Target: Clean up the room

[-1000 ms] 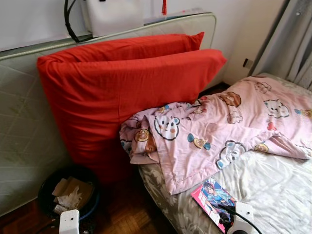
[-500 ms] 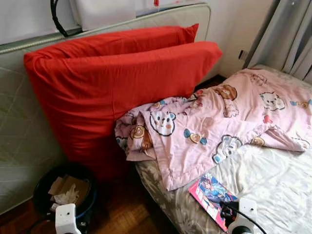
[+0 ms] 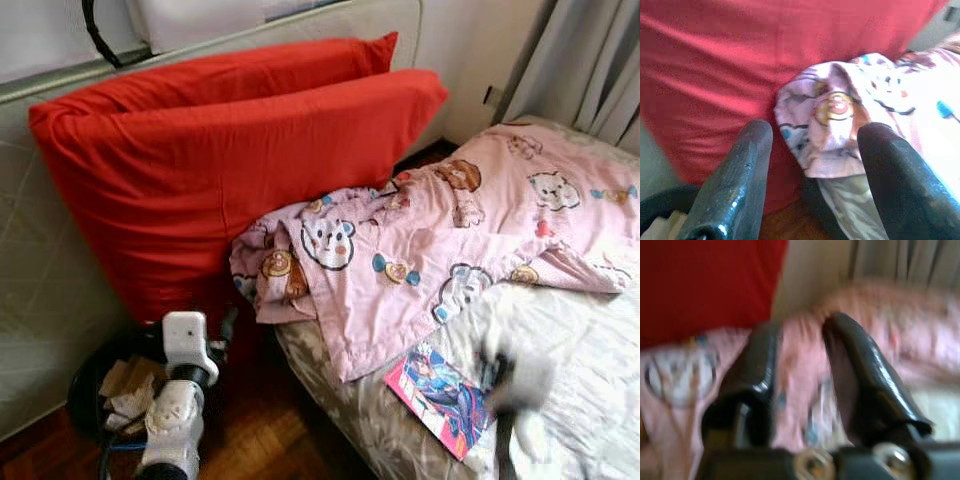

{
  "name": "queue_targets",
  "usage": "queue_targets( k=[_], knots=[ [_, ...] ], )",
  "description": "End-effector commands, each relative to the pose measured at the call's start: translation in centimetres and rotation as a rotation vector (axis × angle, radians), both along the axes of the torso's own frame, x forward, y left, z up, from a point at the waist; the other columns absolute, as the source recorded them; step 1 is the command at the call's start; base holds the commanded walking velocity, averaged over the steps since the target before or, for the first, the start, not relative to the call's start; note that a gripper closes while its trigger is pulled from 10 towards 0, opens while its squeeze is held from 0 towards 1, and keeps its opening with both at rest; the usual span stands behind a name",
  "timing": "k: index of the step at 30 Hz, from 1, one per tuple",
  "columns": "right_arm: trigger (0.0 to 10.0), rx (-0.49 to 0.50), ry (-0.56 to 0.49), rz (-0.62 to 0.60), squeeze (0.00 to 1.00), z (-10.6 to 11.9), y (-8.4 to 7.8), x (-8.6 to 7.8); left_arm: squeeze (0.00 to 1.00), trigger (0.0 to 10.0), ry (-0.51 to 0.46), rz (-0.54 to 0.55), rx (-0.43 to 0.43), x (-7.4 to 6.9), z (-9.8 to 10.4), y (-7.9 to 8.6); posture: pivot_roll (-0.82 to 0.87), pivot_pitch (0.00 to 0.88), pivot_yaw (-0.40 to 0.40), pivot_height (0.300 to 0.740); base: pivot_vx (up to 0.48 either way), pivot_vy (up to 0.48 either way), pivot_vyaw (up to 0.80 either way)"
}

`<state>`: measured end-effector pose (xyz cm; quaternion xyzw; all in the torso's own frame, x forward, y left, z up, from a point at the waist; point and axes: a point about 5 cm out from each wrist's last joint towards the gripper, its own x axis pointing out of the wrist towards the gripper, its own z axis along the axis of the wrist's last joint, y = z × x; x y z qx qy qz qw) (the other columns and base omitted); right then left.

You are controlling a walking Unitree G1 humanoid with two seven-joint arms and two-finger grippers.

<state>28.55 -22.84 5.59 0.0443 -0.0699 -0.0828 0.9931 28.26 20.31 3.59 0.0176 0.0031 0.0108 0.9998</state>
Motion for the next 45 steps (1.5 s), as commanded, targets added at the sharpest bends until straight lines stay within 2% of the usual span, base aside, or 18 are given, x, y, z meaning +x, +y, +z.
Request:
queue_targets(
  k=[1,5,11,25,26,27,37,38,39,45],
  knots=[
    [10.0,0.036,0.066,-0.027,0.00,-2.3,0.3,-2.2,0.00,10.0,0.007,-0.003,0.020,-0.6,-0.1,0.5,0.01,0.074,0.027,0.740,0.000,0.000,0.00],
    [10.0,0.017,0.020,-0.011,0.00,-1.5,0.3,-2.9,0.00,10.0,-0.001,-0.040,0.043,-2.3,-0.4,0.4,0.03,0.104,0.010,0.740,0.000,0.000,0.00],
    [10.0,0.010,0.011,-0.001,0.00,-0.8,0.4,-4.1,0.00,10.0,-0.016,-0.009,0.043,-3.9,-0.4,0.6,0.03,0.148,-0.021,0.740,0.000,0.000,0.00],
    [10.0,0.010,0.076,-0.002,0.00,-0.5,1.0,-5.9,0.00,10.0,-0.032,-0.051,0.054,-4.7,1.7,0.3,0.03,0.219,-0.035,0.740,0.000,0.000,0.00],
    [10.0,0.015,0.076,-0.001,0.10,-0.5,1.0,-6.0,0.00,10.0,-0.030,-0.050,0.053,-4.9,1.7,0.3,0.03,0.221,-0.036,0.740,0.000,0.000,0.00],
    [10.0,0.020,0.076,-0.002,1.00,-0.5,1.0,-6.1,0.00,10.0,-0.027,-0.051,0.053,-4.9,1.7,0.3,0.04,0.224,-0.038,0.740,0.000,0.000,0.00],
    [10.0,0.038,0.090,-0.029,1.00,-0.3,0.8,-6.0,0.00,10.0,-0.022,-0.052,0.041,-4.8,2.2,-0.2,0.04,0.216,-0.033,0.740,0.000,0.000,0.00],
    [10.0,0.042,0.092,-0.035,0.94,-0.2,0.7,-6.0,0.00,10.0,-0.024,-0.052,0.040,-4.8,2.3,-0.2,0.04,0.213,-0.032,0.740,0.000,0.000,0.00],
    [10.0,0.045,0.093,-0.039,0.00,-0.2,0.7,-6.0,0.00,10.0,-0.025,-0.050,0.038,-4.8,2.4,-0.2,0.05,0.209,-0.031,0.740,0.000,0.000,0.00],
    [10.0,0.064,0.102,-0.033,0.00,-0.3,1.0,-5.9,0.00,10.0,-0.022,-0.055,0.018,-5.2,2.6,-0.8,0.05,0.191,-0.027,0.740,0.000,0.000,0.00]
  ],
)
